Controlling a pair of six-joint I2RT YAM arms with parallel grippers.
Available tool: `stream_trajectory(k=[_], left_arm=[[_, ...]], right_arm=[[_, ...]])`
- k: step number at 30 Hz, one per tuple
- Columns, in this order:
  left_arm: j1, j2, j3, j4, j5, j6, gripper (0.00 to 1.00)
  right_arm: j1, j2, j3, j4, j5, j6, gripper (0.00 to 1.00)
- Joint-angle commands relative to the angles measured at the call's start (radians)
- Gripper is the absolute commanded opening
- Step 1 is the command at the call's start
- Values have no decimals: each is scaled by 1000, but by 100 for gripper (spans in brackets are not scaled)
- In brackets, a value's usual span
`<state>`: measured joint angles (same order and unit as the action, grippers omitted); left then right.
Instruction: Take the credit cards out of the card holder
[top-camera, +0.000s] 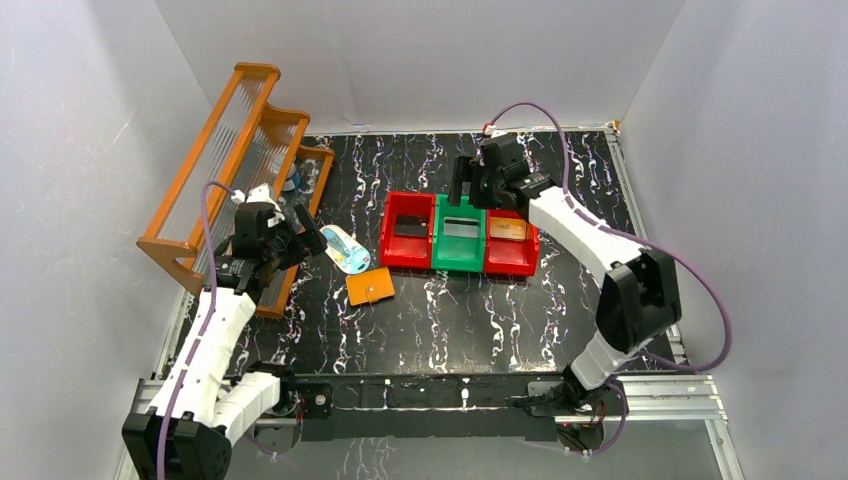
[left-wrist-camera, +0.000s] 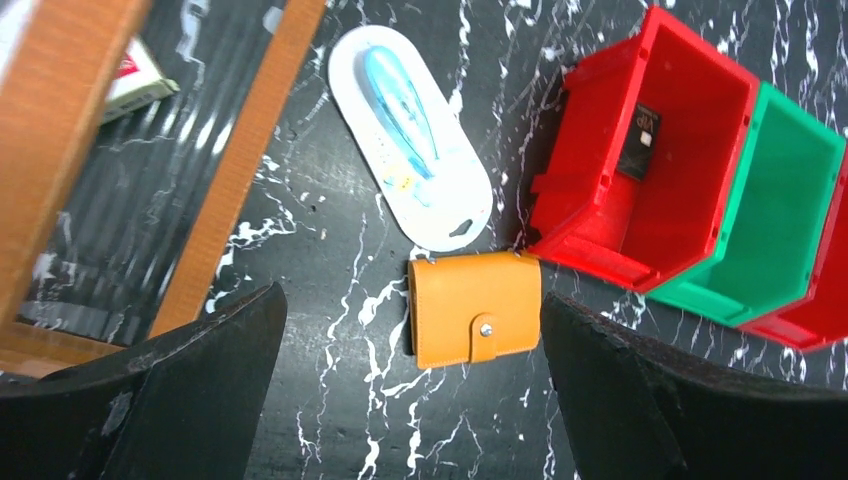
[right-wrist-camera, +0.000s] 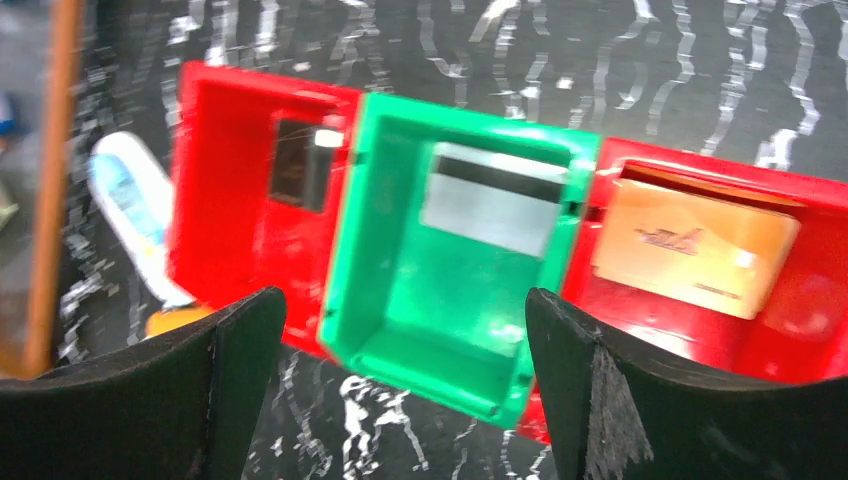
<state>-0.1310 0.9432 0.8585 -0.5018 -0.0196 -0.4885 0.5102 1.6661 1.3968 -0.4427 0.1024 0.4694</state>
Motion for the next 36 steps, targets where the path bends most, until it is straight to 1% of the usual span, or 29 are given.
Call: stream_trajectory(k=[1, 6, 10, 12, 14, 17, 23, 27, 30, 31, 34, 36], left_arm=[[9, -57, 7, -30, -131, -42, 98], [9, -134, 21, -59, -228, -52, 98], [8, -207, 11, -63, -286, -45, 98], [8, -236, 1, -64, -314, -45, 98], [8, -256, -6, -64, -333, -47, 98], [8, -281, -15, -66, -365, -45, 98], [8, -333, -9, -85, -459, -27, 98], [8, -357, 4, -108, -532, -29, 98], [9, -378, 15, -125, -578, -34, 98], [8, -386, 19, -127, -589, -29, 98], [8, -404, 20, -127, -609, -12, 98], [8, -410, 24, -129, -613, 0, 98]], right_arm=[[82, -91, -86, 212, -165, -17, 95], [244, -115, -153, 398, -126, -68, 89], [354, -70, -181, 494, -114, -153, 87], [400, -27, -172, 514, -127, -176, 85], [419, 20, -152, 514, -149, -184, 83], [458, 94, -123, 513, -183, -177, 77], [544, 206, -57, 462, -164, -204, 76], [566, 281, 14, 414, -66, -172, 77], [565, 356, 122, 291, 58, -75, 78], [566, 384, 160, 252, 75, -62, 79], [567, 457, 230, 193, 72, -39, 79], [570, 495, 257, 151, 48, -36, 75]])
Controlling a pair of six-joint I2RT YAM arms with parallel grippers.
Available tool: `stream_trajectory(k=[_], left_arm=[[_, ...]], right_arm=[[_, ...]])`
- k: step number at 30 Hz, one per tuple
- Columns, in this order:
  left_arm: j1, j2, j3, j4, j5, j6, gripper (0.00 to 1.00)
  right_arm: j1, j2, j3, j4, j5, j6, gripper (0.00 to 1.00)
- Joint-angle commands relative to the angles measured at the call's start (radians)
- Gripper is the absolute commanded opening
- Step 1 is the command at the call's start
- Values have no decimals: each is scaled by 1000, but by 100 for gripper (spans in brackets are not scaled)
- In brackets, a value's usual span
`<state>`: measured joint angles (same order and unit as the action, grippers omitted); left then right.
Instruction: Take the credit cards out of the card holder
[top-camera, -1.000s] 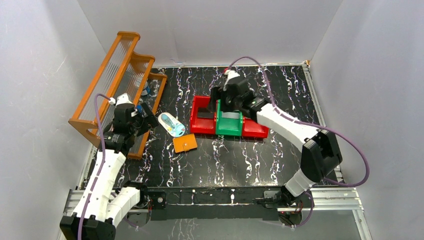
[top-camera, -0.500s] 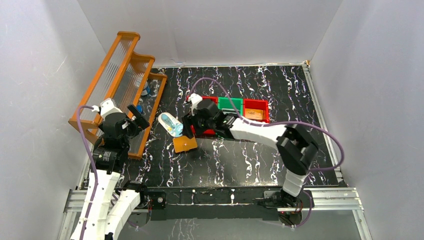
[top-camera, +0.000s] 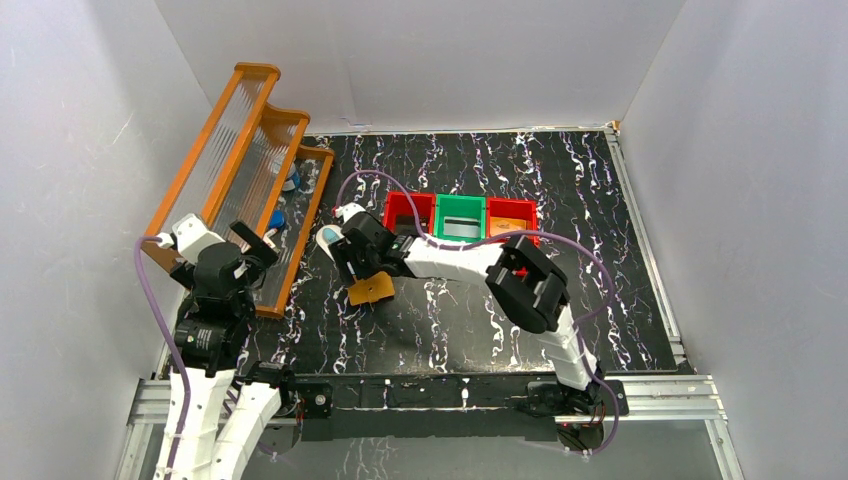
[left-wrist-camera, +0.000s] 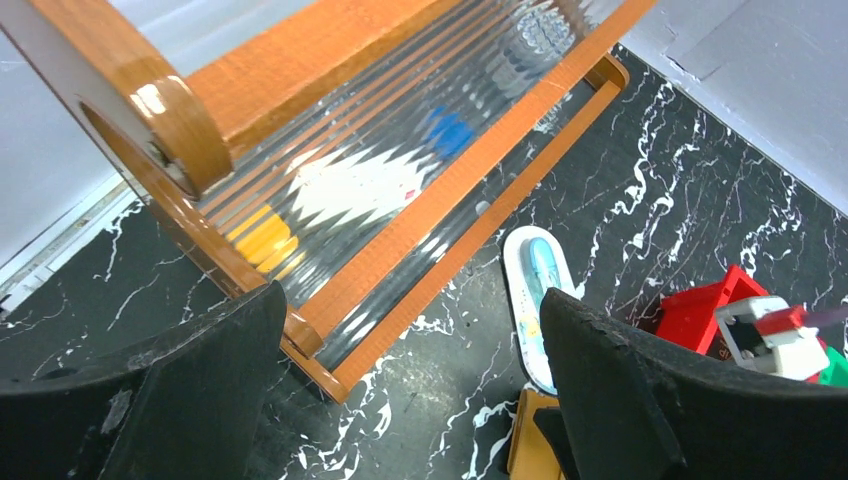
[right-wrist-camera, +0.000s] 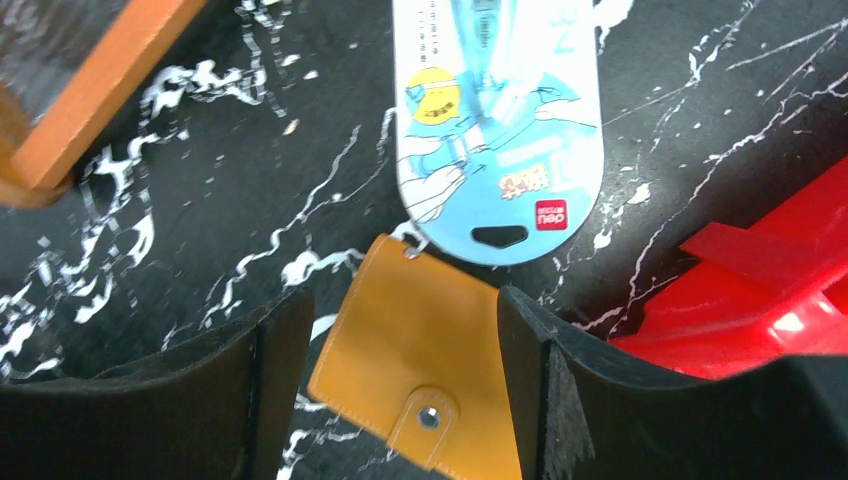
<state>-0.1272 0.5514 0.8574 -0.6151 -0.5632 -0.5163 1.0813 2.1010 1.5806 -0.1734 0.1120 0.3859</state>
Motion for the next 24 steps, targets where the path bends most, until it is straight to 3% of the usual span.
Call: stream_trajectory(k=[1, 4, 10, 16, 20, 24], left_arm=[[5, -18, 28, -19, -70, 32, 98], [5, -21, 30, -27, -68, 38, 98], [5, -10, 29, -25, -40, 37, 98], [5, 12, 18, 32, 140, 72, 98], [5, 39, -14, 99, 370, 96, 98], [5, 101, -30, 163, 622, 122, 98]], right_arm=[[4, 71, 75, -133, 24, 46, 71], [39, 55, 20, -140, 0, 38, 66], [108, -102, -250, -79, 95, -1, 62], [114, -372, -603, 40, 192, -166, 56], [100, -539, -654, 14, 226, -233, 64], [89, -671, -625, -44, 250, -45, 78]])
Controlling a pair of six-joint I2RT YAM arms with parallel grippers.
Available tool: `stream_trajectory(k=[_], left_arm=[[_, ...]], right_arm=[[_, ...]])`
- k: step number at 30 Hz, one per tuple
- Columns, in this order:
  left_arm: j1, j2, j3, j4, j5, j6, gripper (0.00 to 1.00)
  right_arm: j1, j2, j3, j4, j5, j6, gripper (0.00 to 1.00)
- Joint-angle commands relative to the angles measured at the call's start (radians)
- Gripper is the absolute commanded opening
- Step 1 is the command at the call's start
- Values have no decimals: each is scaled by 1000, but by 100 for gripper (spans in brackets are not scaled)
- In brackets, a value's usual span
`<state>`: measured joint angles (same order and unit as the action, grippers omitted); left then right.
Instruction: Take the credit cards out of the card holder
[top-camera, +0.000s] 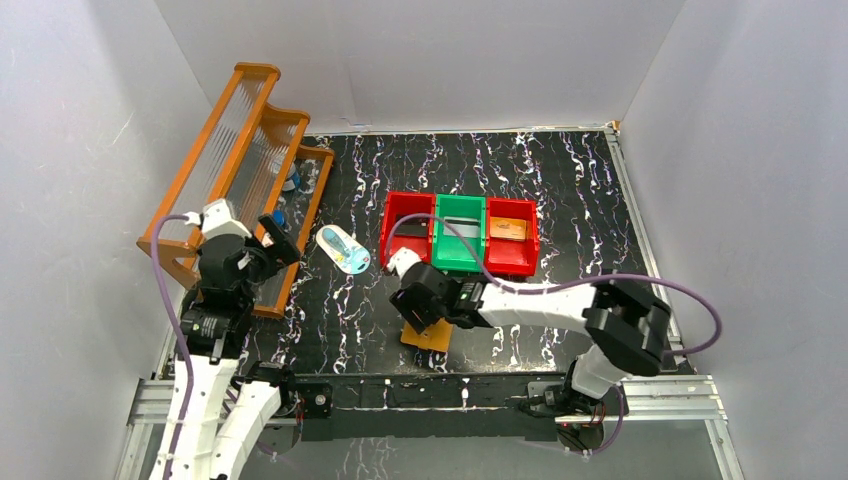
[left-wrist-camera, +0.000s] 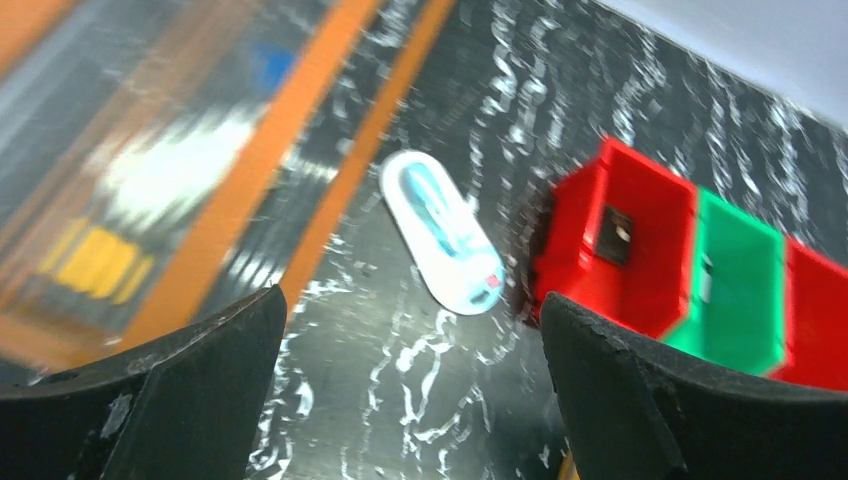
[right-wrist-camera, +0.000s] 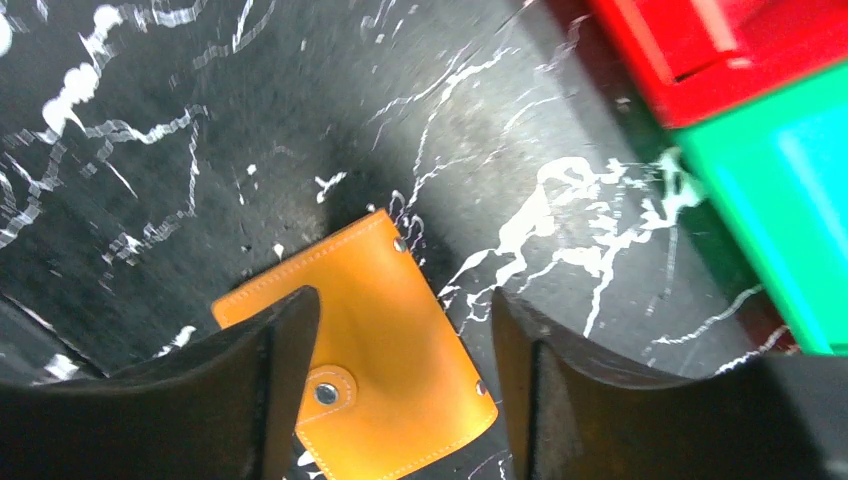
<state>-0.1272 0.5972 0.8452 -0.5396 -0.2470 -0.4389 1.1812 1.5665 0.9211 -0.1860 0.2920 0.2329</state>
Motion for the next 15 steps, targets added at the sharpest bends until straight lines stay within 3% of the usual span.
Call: stream_trajectory(k=[1, 3, 8, 13, 15], left_arm=[[5, 81, -16, 94, 364, 54, 98], [5, 130, -19, 114, 479, 71, 98], [2, 266, -28, 173, 749, 90, 98], [-58, 380, -46, 237, 841, 87, 97], [-94, 438, -43, 265, 864, 73, 97]], right_arm=[[-12, -162, 30, -53, 100, 199, 81], [-13, -209, 3, -123, 127, 419, 84], [-12, -333, -188, -106, -7, 860, 80], [4, -457, -460, 255, -172, 1060, 71], [12, -477, -485, 274, -172, 1080, 70]])
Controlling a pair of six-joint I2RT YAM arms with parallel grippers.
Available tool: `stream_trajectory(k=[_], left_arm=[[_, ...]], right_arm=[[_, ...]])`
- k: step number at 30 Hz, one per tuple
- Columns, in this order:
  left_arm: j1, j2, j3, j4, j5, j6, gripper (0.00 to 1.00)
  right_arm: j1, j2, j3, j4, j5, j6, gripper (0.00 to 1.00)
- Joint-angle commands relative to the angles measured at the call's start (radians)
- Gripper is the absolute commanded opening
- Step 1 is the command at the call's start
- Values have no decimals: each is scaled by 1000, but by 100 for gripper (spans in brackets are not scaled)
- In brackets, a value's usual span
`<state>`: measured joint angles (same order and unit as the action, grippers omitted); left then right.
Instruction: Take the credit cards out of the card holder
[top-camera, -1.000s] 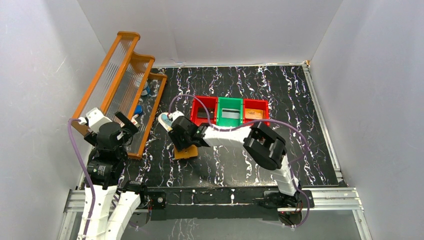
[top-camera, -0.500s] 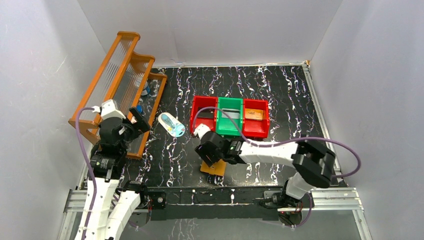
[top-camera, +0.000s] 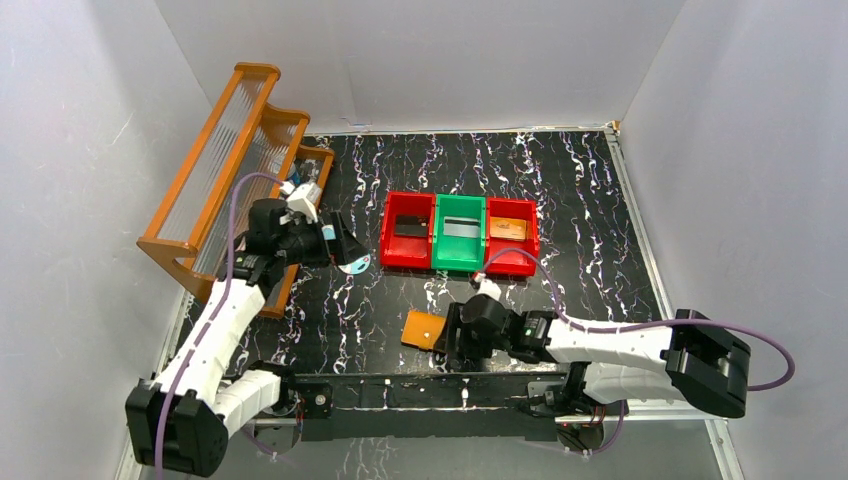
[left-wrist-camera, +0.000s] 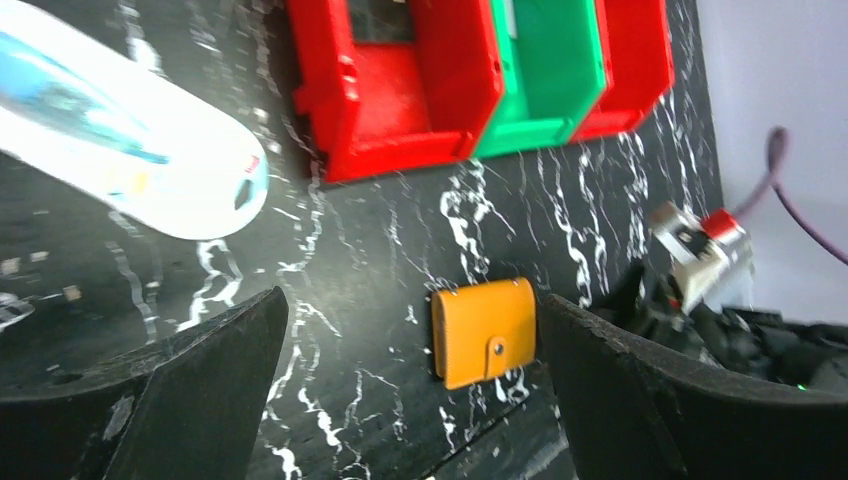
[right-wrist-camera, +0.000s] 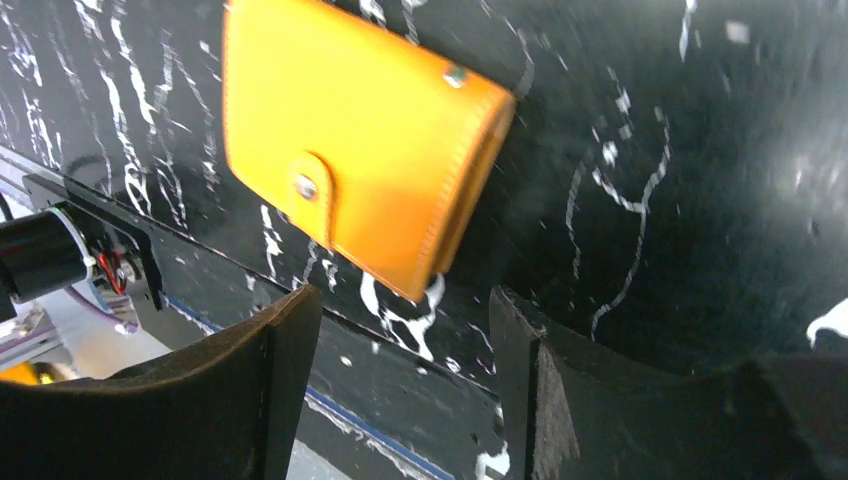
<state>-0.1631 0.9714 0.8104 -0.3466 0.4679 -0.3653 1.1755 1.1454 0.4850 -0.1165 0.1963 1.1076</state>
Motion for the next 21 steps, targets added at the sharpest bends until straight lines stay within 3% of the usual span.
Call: stream_trajectory(k=[1, 6, 16, 21], left_arm=[[-82, 92, -5, 84, 148, -6, 97], [-210, 224, 24, 119, 79, 1, 96], [-348, 415, 92, 120, 14, 53, 91], [-411, 491, 112, 124, -3, 65, 89]], right_arm=[[24, -58, -47, 199, -68, 205, 70], [48, -1, -32, 250, -83, 208, 70], [83, 90, -80, 377, -18, 339, 65], [84, 97, -95, 311, 34, 397, 62]])
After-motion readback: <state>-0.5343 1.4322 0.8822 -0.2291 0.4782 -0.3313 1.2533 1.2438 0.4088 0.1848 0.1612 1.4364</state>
